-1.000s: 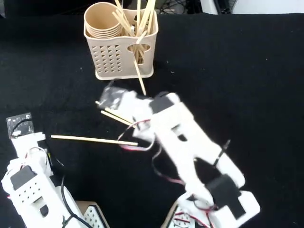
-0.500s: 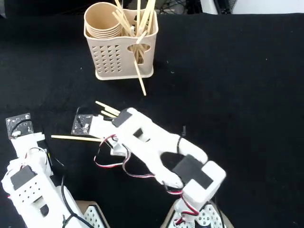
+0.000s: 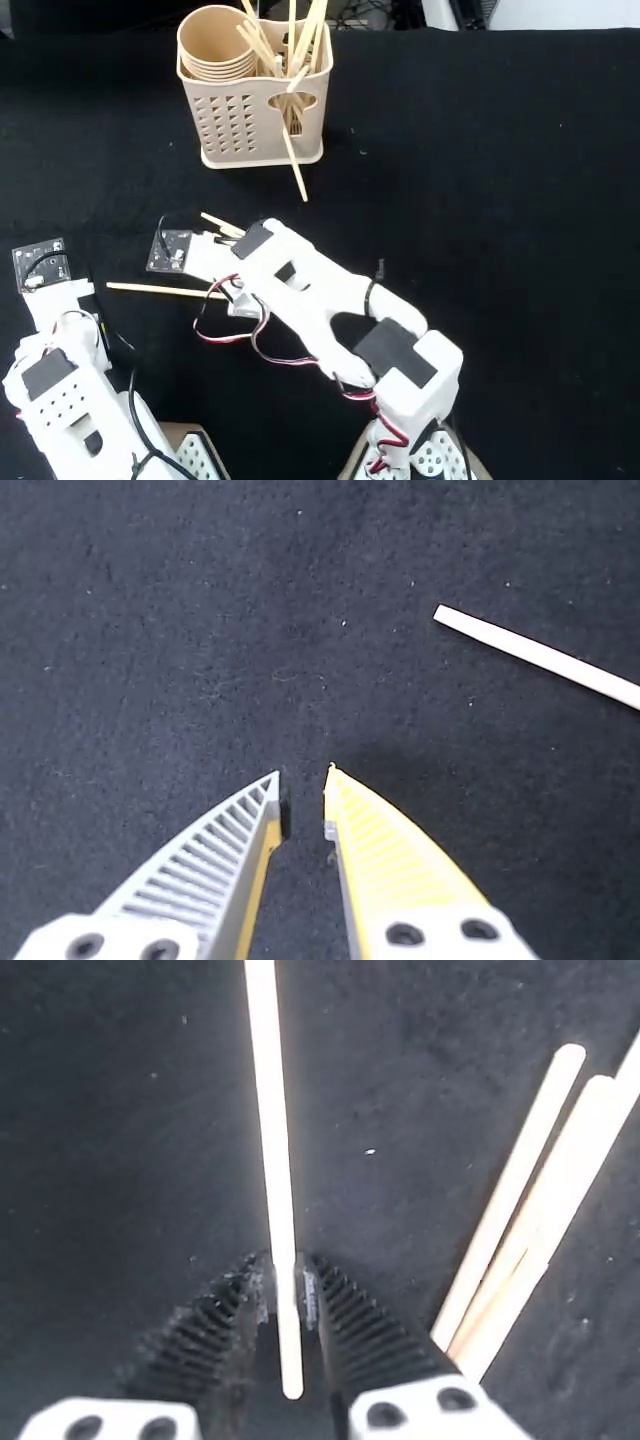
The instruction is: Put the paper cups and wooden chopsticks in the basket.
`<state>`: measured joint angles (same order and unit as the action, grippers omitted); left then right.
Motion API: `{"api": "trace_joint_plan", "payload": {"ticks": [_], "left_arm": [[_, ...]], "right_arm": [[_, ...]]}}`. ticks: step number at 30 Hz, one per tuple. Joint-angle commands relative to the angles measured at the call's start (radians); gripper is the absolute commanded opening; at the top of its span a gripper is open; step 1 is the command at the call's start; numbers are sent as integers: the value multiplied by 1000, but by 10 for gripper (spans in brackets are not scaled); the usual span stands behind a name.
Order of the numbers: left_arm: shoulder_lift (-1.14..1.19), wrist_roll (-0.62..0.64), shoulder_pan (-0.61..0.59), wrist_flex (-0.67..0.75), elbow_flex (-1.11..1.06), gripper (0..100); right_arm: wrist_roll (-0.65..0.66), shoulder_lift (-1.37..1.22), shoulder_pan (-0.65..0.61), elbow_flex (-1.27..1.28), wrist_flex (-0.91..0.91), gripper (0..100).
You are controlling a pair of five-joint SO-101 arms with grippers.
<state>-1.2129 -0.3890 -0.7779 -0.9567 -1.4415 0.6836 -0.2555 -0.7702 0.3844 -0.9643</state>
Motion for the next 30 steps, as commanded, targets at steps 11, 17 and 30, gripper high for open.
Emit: {"api": "trace_joint_plan", "payload": {"ticks": [11,17,30], "left_arm": [[-12,3,1,-6,39,91],[-12,3,-1,-6,38,91],[-12,3,1,-2,35,91]], "right_arm": [[23,395,242,168,-106,11],[97,394,397,294,3,31],[84,394,288,285,29,204]]}}
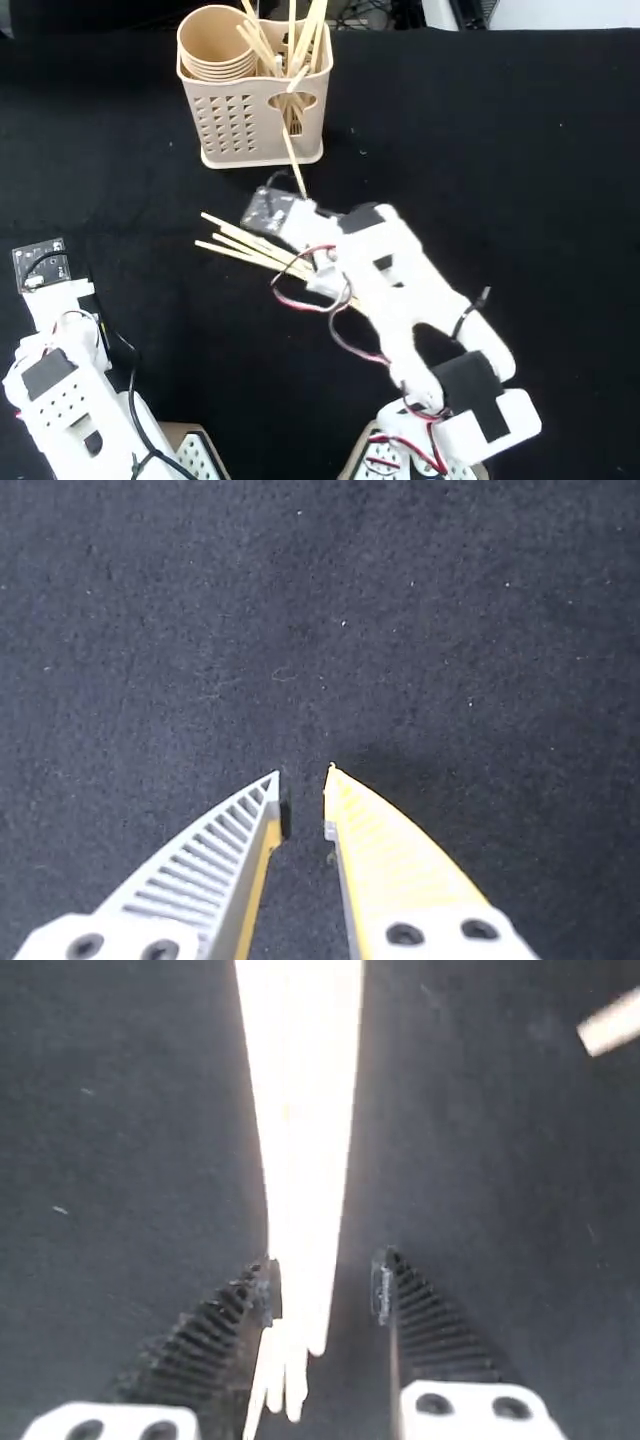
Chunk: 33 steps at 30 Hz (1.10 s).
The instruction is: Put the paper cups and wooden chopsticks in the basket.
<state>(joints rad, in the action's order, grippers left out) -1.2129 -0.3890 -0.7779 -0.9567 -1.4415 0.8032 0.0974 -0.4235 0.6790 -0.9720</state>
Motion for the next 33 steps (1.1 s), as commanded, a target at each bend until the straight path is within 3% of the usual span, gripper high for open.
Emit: {"api": "trace_joint_plan", "payload": {"ticks": [1,4,13,17,22,33], "left_arm": [[-12,3,1,0,35,91],[-12,3,1,0,35,91],[-12,3,1,0,35,91],[-12,3,1,2,35,91],[-12,3,1,2,41,91],[-12,3,1,2,41,91]], "right_arm": [[-55,39,-69,-10,55,227],[-97,19,-77,-15,112,279],[-101,-282,-75,-189,115,257],[-95,-317,-77,-252,38,191],[-95,-321,-74,-252,35,8],[-97,-320,-74,-257,37,13]]}}
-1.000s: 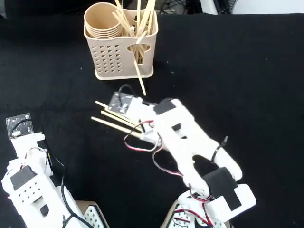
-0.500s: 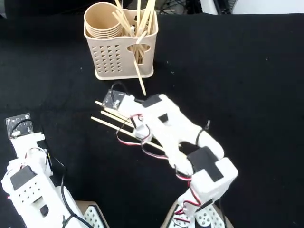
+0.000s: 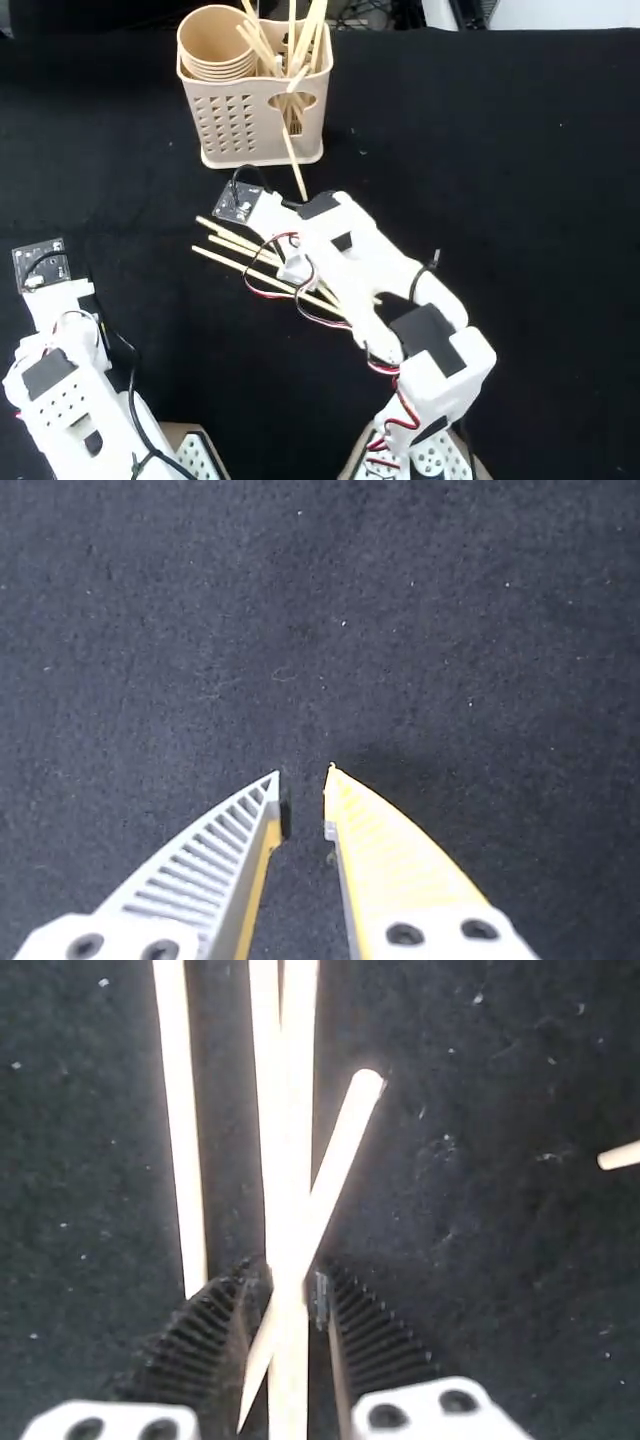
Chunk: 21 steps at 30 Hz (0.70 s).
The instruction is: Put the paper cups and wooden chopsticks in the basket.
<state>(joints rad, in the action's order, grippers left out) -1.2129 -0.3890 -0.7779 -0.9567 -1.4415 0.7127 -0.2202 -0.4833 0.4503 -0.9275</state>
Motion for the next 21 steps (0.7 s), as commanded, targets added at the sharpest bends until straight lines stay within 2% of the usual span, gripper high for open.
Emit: {"api": "trace_joint_plan", "payload": {"ticks": [1,12,21], "left_arm": [[-12,3,1,2,42,91],[-12,3,1,15,41,91],[-12,3,1,15,39,91]], "right_arm": [[-6,-4,-14,-28,-8,15],[-3,104,0,-74,-115,26],[23,189,-51,-31,25,14]]}}
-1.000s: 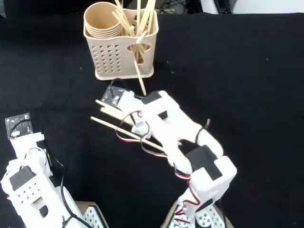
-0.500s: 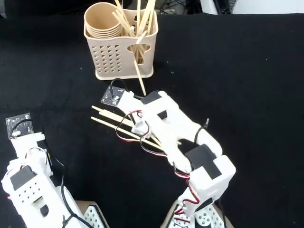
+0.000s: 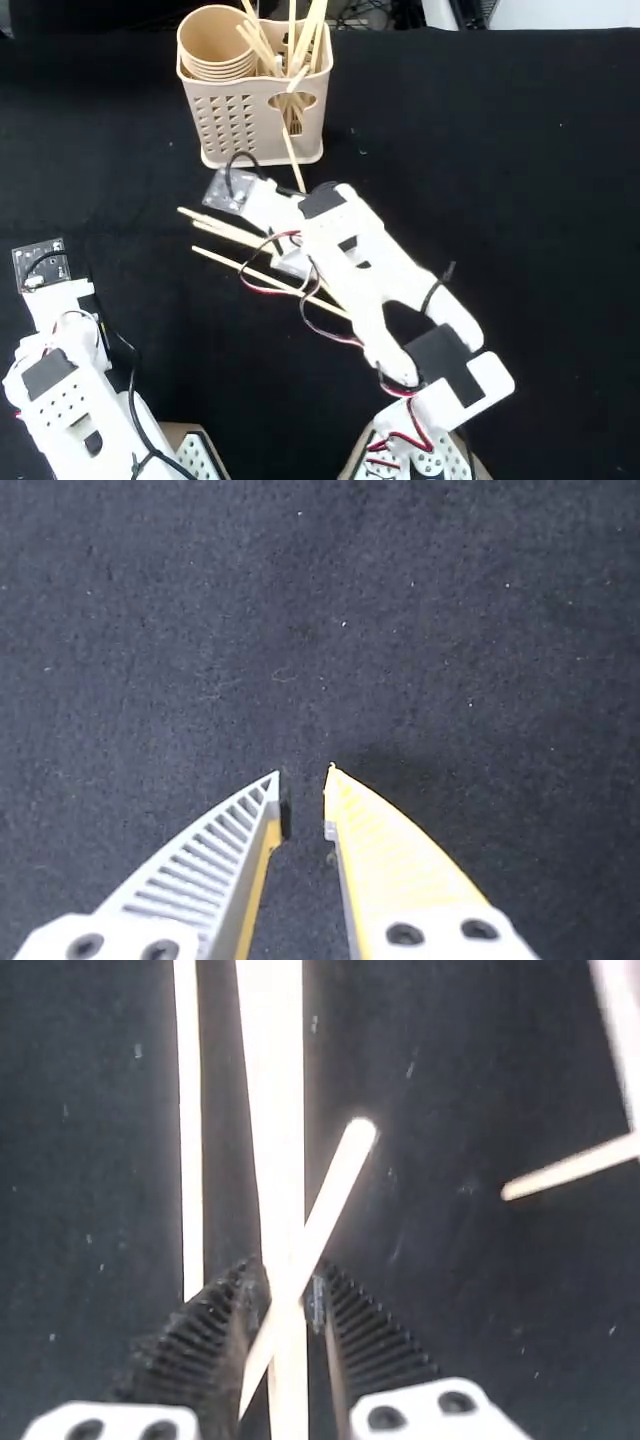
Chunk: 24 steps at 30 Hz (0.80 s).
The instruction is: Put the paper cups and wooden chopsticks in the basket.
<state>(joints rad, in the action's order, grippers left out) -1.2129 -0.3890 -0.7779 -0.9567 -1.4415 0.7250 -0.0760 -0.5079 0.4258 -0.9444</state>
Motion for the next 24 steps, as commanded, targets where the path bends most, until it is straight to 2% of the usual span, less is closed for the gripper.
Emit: {"api": "trace_joint_plan", "payload": {"ticks": [1,5,10,17,24], "left_arm": [[-12,3,1,15,41,91],[-12,3,1,15,42,91],[-12,3,1,15,42,91],[-12,3,1,15,42,91],[-12,3,2,17,42,91]], "right_arm": [[11,33,-32,-7,44,15],[6,-25,-48,-4,40,24],[6,-13,-12,-4,-44,145],[12,58,2,28,-195,85],[12,85,0,255,-92,85]]}}
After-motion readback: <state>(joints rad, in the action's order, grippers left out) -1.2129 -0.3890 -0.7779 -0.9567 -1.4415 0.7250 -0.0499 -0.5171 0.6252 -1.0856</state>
